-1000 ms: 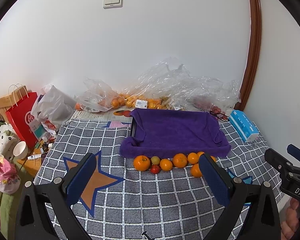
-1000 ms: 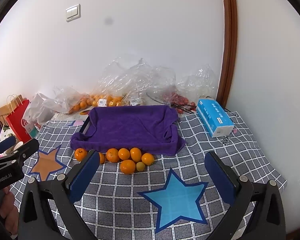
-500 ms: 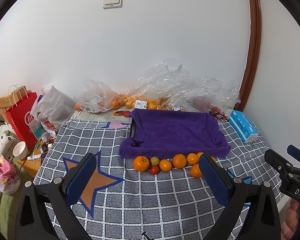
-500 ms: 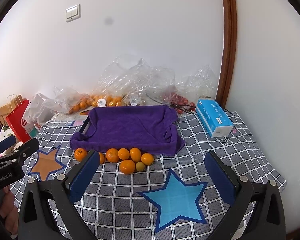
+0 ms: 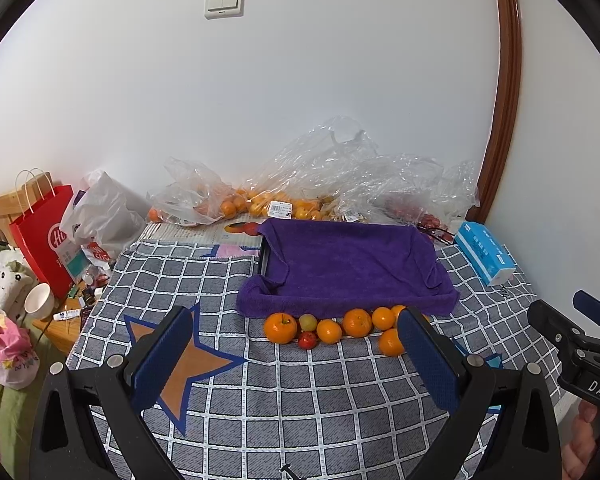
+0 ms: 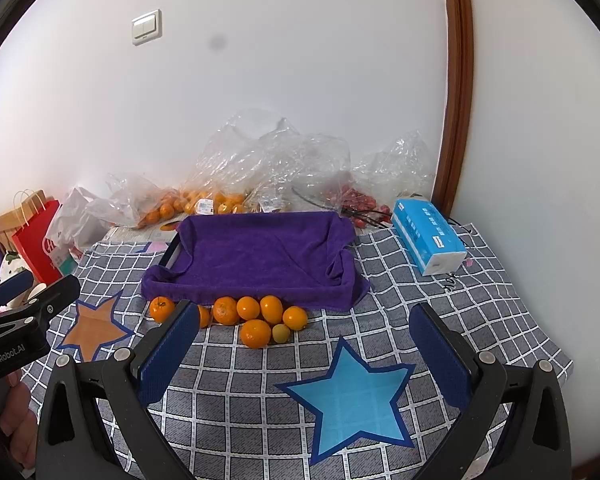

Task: Organize fruits

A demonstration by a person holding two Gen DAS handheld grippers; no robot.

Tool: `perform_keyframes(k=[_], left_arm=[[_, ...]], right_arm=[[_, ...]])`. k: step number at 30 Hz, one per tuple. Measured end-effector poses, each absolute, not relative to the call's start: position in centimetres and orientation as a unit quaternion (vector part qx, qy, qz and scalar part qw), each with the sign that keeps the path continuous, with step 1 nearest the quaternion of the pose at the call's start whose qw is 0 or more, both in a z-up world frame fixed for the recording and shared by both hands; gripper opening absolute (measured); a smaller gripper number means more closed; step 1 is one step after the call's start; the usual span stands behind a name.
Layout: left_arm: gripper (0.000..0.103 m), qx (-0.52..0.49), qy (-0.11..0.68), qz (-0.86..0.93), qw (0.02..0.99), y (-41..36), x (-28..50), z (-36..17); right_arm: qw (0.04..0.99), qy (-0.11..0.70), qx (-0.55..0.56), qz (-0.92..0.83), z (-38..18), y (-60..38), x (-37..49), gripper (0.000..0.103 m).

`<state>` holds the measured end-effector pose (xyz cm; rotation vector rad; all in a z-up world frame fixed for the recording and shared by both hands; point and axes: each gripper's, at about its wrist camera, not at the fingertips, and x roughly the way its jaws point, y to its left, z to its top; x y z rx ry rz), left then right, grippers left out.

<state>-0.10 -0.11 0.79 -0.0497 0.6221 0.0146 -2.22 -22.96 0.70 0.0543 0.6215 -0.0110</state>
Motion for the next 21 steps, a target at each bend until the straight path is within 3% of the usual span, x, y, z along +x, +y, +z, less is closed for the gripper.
perform_keyframes(k=[21], left_arm=[[0.103,-0.028,0.306,0.005,0.952,-0.53,0.20,0.84]], right_arm=[[0.953,0.302,0.022,-0.005,0.97,-22.68,-2.57,0.103]])
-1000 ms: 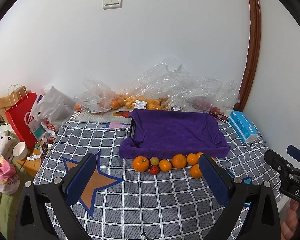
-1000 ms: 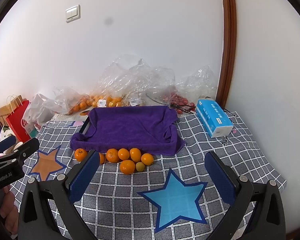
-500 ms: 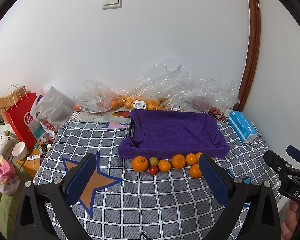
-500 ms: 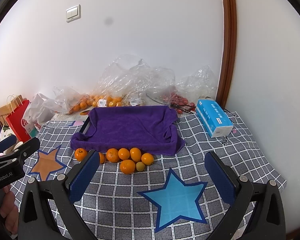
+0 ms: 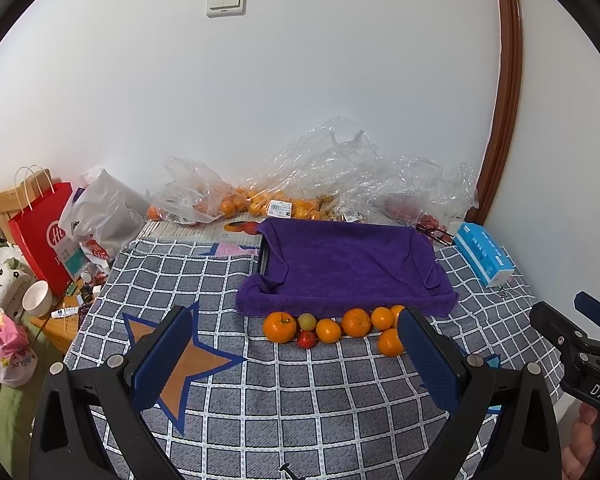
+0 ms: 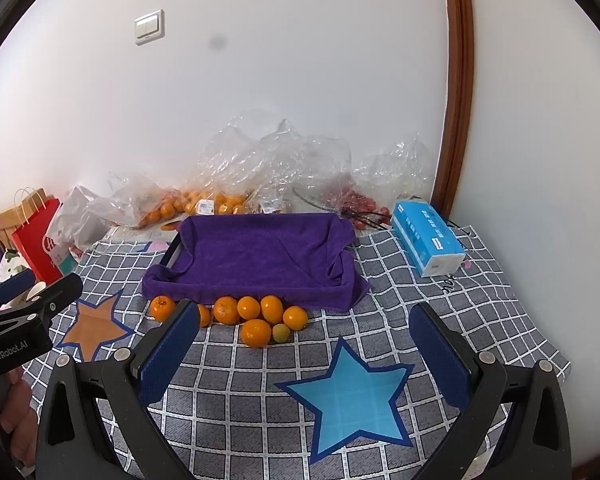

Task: Organize fruits

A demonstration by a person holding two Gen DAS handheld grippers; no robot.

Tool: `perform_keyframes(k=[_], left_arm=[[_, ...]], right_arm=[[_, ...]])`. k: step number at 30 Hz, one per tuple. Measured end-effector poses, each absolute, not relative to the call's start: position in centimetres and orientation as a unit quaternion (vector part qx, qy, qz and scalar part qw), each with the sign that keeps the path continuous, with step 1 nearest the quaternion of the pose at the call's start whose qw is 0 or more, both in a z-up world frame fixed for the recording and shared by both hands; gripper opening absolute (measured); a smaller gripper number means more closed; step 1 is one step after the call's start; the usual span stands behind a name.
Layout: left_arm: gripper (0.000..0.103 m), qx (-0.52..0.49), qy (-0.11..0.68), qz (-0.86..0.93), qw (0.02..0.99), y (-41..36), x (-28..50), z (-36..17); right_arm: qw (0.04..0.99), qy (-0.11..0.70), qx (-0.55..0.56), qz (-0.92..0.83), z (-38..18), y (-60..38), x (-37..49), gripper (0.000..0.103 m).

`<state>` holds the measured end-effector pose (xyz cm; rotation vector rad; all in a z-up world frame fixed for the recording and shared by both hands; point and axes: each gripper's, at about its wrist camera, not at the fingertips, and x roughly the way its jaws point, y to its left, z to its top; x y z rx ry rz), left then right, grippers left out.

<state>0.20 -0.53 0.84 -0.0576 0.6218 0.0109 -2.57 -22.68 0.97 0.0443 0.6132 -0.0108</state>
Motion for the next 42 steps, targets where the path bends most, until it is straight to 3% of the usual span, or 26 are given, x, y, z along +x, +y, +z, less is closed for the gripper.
perform_keyframes(k=[26,42], left_arm=[[0.103,-0.028,0.304,0.005,0.952,-0.2,0.2,0.2],[0.102,-0.035,0.347,0.020,0.937,2.1,5.2,-3.2]], right_arm=[[0.953,0.304,0.019,-0.003,0.4,-22.6,-1.4,0.103],[0.937,0.349,0.010,-0.011,-3.4,-22.3,3.8,0.103]])
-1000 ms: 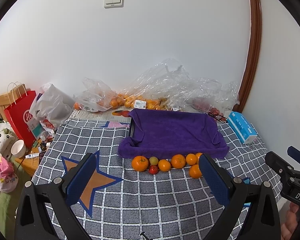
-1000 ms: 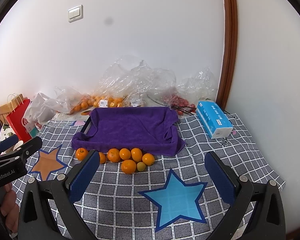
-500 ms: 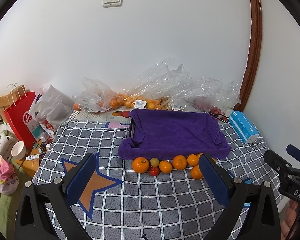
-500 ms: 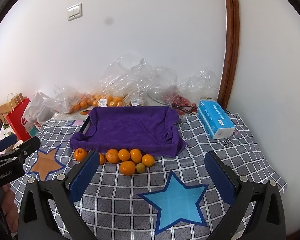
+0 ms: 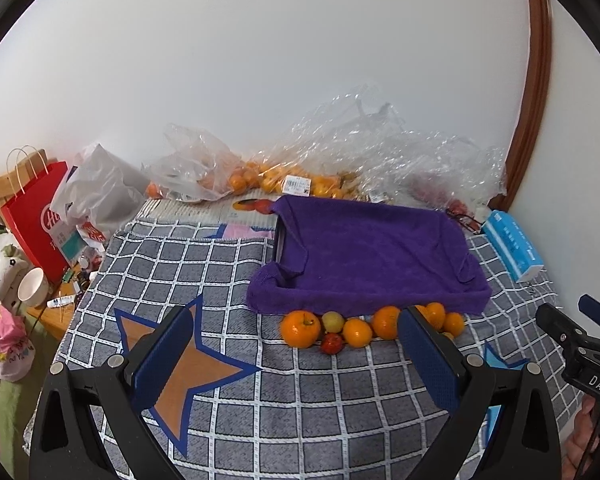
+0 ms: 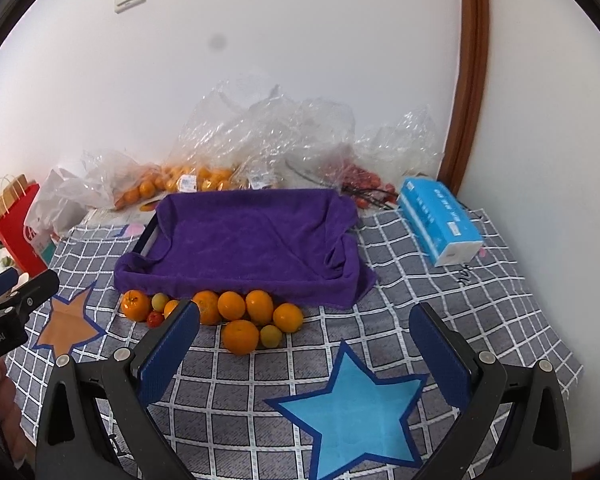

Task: Organize fruits
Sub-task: 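Move both tools down toward the row of oranges in front of the towel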

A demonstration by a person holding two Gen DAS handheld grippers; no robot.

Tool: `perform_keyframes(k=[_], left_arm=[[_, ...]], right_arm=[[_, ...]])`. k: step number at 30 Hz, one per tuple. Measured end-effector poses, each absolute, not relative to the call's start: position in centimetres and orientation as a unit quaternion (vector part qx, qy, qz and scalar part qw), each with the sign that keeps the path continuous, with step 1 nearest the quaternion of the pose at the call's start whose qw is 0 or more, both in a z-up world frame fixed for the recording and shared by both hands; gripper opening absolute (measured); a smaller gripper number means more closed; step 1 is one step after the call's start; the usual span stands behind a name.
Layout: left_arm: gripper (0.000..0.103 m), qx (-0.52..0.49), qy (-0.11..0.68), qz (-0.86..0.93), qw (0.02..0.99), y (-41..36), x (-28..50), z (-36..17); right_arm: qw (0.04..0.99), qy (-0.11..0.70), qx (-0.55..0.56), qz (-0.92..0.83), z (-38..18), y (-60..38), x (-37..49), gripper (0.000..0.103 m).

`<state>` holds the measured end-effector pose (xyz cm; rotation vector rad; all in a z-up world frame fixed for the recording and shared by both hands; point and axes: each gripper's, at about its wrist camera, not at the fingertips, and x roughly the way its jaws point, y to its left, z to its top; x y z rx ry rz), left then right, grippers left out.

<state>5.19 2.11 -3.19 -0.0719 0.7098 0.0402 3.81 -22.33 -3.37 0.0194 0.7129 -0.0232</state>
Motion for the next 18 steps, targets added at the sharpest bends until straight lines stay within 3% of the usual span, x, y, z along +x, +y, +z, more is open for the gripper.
perform_keyframes(k=[18], left_arm=[[0.100,-0.041,0.383,0.015,0.923,3.5,9.9,-6.3]], right_arm=[[0.928,0.371,-0.015,0.001,-8.0,-21.3,8.1,0.102]])
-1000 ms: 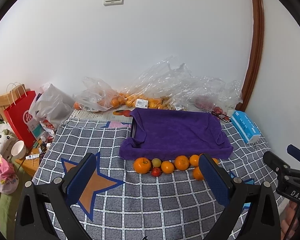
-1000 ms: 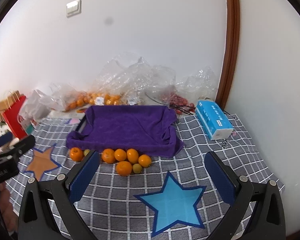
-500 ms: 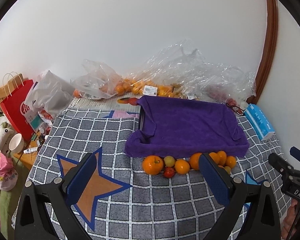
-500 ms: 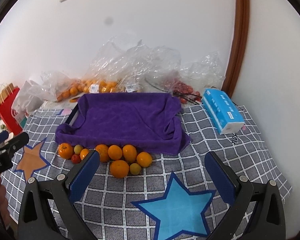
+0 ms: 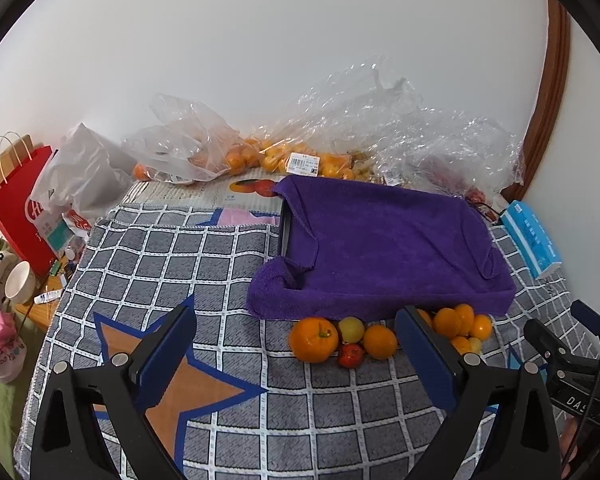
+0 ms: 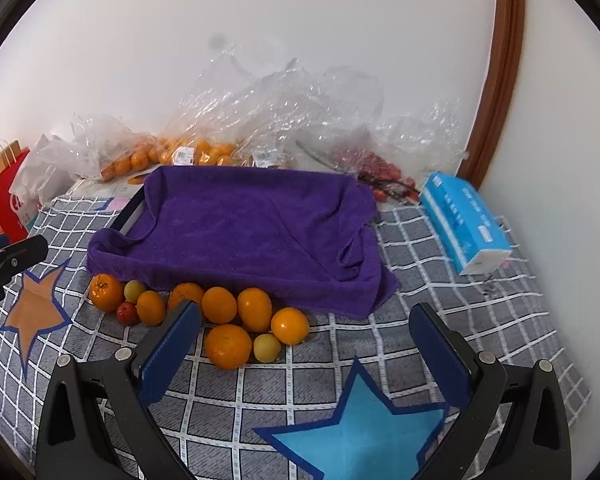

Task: Organize fruits
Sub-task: 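Move both tools down toward the row of oranges in front of the towel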

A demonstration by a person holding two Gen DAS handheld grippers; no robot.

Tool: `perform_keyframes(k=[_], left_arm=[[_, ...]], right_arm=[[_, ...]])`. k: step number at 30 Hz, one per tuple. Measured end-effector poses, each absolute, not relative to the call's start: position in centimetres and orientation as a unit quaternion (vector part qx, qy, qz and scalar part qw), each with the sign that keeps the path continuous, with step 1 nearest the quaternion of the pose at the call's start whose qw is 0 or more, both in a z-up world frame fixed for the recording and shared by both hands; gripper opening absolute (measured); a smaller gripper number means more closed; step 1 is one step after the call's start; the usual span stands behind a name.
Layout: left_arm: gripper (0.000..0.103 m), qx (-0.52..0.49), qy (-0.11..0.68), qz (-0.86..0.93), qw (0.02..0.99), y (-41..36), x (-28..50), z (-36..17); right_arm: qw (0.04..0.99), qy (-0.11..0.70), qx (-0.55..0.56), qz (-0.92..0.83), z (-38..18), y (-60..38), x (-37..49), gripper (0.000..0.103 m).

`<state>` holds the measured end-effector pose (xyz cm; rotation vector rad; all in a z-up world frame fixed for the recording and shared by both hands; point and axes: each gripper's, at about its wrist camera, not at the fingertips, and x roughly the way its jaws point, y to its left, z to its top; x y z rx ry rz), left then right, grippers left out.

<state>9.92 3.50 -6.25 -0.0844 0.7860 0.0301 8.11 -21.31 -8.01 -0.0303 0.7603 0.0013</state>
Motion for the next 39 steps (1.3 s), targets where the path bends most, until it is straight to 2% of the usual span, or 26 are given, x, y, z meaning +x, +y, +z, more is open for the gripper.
perform_keyframes(k=[8,11,13,15,23,25,29,31,34,39], left_arm=[[0.096,-0.055,0.410,0.018,0.910,5.5,11.7,-8.4],[0.094,-0.066,0.426,0.016,0.902,6.3,12.4,-9.5],[0.093,-0.068,0.431,0.020,0.900,6.7,12.6,-10.0],[0.093,-0.067,0.435,0.023,0.898,7.1,12.6,-10.5],[0.093,-0.070,0.442,0.021,0.894,7.7,12.3,-11.8],[0.093,-0.073,0.444,0.019,0.893,7.7,12.4,-11.9],[0.093,-0.073,0.449,0.015,0.890,7.8,12.4,-12.4],[0.093,-0.074,0.450,0.012,0.890,7.8,12.3,-12.6],[0.093,-0.077,0.450,0.001,0.890,7.4,12.3,-12.8],[0.093,-0.070,0.453,-0.022,0.889,5.8,12.5,-13.1]], right_arm=[[0.910,0.411,0.049,0.025,-10.9,-22.9,9.9,0.099],[0.905,0.422,0.055,0.021,-12.1,-23.0,10.2,0.093],[0.900,0.431,0.053,0.021,-12.8,-22.8,10.3,0.077],[0.893,0.444,0.059,0.029,-13.6,-22.6,10.4,0.071],[0.888,0.442,0.072,0.099,-14.7,-19.9,10.6,0.068],[0.888,0.444,0.056,0.106,-14.9,-18.8,10.7,0.058],[0.895,0.435,0.009,0.095,-15.2,-17.1,10.6,0.054],[0.895,0.436,-0.013,0.096,-15.3,-16.4,10.5,0.037],[0.897,0.429,-0.040,0.095,-15.3,-16.0,10.1,0.037],[0.899,0.424,-0.020,0.105,-14.4,-17.3,9.1,0.036]])
